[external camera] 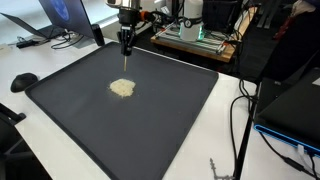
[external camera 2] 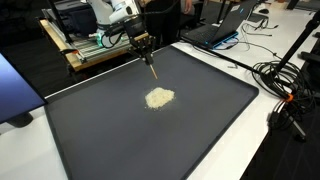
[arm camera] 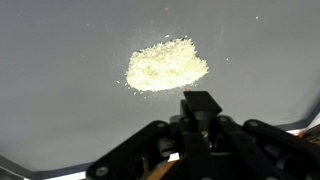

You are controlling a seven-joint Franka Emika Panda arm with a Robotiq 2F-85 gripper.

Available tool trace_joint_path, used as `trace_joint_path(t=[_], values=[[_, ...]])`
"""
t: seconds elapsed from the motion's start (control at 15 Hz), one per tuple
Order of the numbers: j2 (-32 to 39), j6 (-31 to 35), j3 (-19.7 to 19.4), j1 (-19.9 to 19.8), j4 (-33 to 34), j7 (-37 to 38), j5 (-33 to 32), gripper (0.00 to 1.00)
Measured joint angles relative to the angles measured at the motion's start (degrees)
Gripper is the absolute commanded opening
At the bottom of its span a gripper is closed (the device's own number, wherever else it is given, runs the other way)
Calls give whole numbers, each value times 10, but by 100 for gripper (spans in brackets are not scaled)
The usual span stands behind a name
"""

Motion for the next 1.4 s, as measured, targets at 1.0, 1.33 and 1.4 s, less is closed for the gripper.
trace_joint_path(t=[1.0, 1.33, 1.4], values=[[-17, -155, -48, -10, 49, 366, -580, 3], [-14, -255, -26, 1, 108, 397, -629, 3], [-9, -269, -22, 4, 117, 399, -632, 3]])
